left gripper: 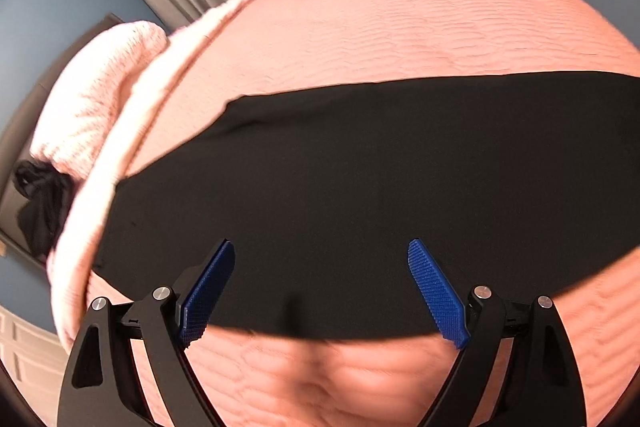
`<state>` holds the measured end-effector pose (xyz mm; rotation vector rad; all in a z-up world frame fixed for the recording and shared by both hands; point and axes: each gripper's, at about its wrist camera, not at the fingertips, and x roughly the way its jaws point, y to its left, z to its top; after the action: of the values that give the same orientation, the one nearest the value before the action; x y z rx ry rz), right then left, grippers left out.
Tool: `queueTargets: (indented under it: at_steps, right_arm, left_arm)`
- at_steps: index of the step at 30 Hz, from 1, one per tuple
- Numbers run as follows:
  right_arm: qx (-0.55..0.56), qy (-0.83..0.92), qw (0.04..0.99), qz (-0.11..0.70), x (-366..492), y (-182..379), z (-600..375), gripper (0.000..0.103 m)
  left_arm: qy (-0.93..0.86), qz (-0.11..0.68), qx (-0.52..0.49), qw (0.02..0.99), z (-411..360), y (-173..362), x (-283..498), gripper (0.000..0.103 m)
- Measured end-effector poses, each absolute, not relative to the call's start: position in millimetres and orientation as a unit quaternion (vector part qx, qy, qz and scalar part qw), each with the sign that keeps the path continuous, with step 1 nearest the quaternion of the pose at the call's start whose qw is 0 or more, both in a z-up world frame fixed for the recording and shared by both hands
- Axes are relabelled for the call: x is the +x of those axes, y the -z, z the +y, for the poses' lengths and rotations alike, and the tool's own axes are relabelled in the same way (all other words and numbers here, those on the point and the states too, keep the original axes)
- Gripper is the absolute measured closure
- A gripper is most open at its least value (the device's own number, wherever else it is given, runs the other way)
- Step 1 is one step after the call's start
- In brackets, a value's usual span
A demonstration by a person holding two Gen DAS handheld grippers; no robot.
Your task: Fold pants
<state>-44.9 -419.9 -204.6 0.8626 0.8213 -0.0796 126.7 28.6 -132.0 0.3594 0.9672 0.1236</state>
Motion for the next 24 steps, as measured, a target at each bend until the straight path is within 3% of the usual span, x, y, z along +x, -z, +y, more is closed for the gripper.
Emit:
queueTargets:
  at_steps: [5,8,10,13,15,19,24]
  right_arm:
    - [0.485,0.034,0.821,0.299,-39.7,206.5,-432.1,0.027]
    - [0.480,0.051,0.826,0.291,-14.3,196.8,-436.6,0.021]
    - [0.476,0.057,0.830,0.284,-4.9,196.2,-438.0,0.027]
    - [0.479,0.077,0.825,0.288,-5.8,200.9,-446.3,0.055]
    - [0.496,0.086,0.813,0.293,-2.6,211.5,-454.6,0.083]
    - [0.522,0.068,0.803,0.277,-3.9,212.8,-455.6,0.089]
    - [0.463,0.004,0.843,0.274,30.4,149.7,-402.6,0.089]
  left_arm:
    - [-0.032,0.448,0.190,0.873,7.1,120.7,109.4,0.015]
    - [-0.024,0.449,0.193,0.872,3.3,121.1,107.7,0.015]
    - [-0.028,0.453,0.190,0.871,3.7,123.6,108.3,0.015]
    - [-0.027,0.460,0.188,0.868,5.6,127.4,106.2,0.015]
    - [-0.030,0.460,0.187,0.867,8.7,129.7,104.6,0.015]
    - [-0.047,0.474,0.175,0.862,27.0,138.8,109.2,0.015]
    - [-0.065,0.486,0.148,0.859,61.4,147.2,115.5,0.015]
